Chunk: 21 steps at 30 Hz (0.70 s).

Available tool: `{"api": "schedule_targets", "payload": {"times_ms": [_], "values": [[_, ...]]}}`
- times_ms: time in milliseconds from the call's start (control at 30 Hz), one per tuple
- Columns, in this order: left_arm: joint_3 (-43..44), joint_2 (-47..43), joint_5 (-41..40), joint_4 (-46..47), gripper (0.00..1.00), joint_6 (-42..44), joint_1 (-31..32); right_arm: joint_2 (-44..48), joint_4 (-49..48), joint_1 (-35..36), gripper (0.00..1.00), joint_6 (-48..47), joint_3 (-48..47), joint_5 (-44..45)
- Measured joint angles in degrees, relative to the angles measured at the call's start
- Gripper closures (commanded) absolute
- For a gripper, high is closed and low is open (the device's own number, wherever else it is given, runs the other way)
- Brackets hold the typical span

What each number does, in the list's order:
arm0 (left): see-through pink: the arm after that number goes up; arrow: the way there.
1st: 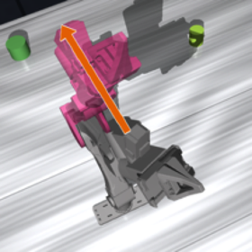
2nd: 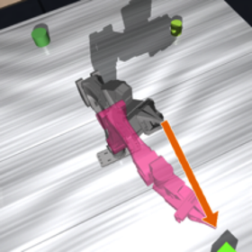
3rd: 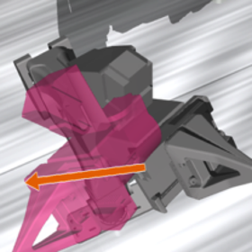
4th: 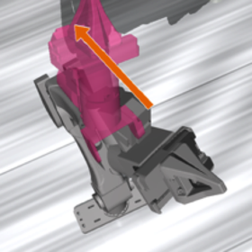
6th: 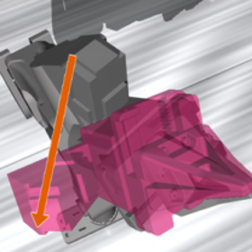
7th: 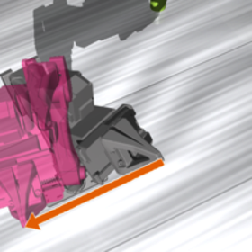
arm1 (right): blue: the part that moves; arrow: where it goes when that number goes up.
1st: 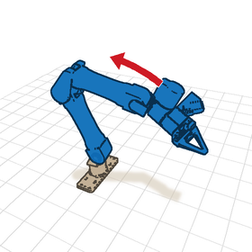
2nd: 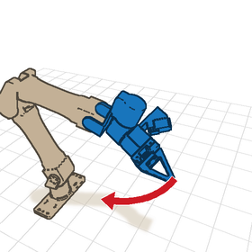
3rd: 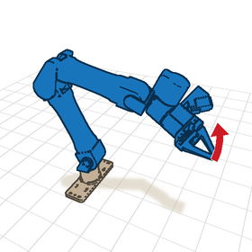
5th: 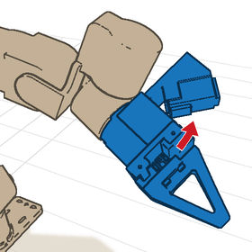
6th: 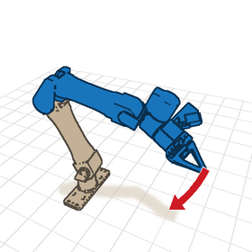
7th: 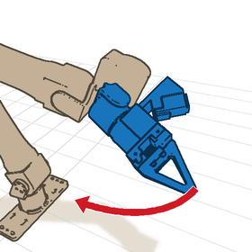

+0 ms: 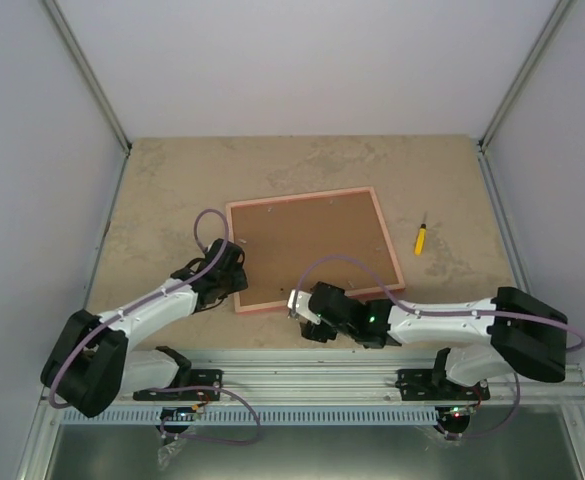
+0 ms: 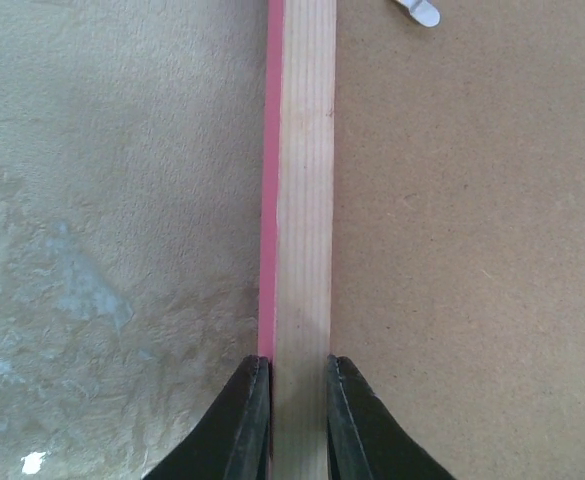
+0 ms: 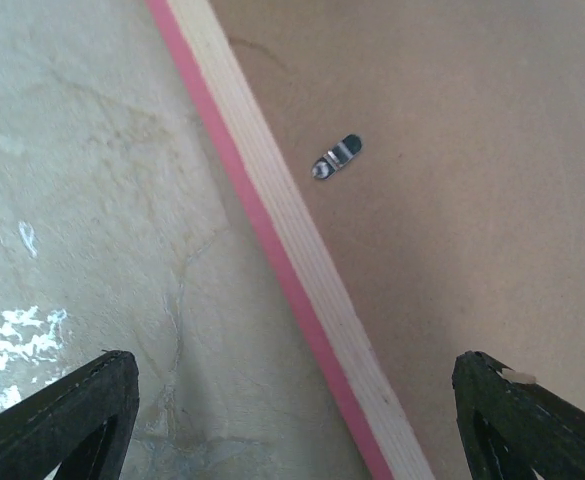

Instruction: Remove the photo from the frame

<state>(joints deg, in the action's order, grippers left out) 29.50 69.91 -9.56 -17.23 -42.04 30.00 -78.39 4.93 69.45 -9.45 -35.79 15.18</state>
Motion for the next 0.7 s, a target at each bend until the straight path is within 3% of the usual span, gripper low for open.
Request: {"api": "schedule_targets", "payload": {"times_ms": [400,700], "values": [[0.0,-1.9,0.5,-0.9,1.00,0.0,0.0,-6.3,-10.0,6.0,0.17,-11.7,2.1,17.2],[0.0,-3.5,0.9,-1.3,1.00,0.0,0.0,-13.3,-17.9,6.9,0.18,-19.0,2.9,23.3]]}}
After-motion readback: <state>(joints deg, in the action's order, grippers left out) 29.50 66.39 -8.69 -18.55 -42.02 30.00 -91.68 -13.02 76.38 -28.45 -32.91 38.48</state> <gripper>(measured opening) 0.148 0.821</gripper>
